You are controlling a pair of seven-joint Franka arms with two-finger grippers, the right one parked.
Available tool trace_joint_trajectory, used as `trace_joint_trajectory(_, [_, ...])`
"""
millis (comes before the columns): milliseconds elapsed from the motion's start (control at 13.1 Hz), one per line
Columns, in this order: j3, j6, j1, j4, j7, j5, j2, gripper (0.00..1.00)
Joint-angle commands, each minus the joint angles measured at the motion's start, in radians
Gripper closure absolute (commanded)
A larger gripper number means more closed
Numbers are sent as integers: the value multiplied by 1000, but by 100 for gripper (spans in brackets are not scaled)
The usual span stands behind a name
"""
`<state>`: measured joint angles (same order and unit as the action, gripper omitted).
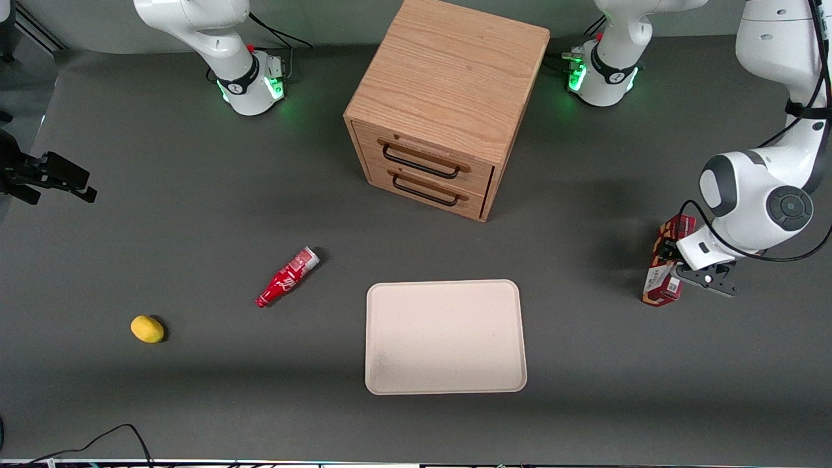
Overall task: Place red cookie box on tray
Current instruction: 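Close the left gripper on the end of the red cookie box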
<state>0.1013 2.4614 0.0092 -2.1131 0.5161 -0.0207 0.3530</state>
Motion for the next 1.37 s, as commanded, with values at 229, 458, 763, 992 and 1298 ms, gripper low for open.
trace_joint_trajectory(229, [-2, 18, 6, -16, 48, -30, -8, 100])
trace_joint_trajectory(458, [-5, 16, 5, -15, 55, -31, -9, 100])
trace_joint_trajectory(763, [-5, -60, 5, 24, 58, -33, -64, 100])
trace_joint_trajectory(992, [-2, -326, 3, 174, 47, -34, -126, 100])
trace_joint_trajectory(1298, [0, -746, 5, 477, 39, -36, -140, 100])
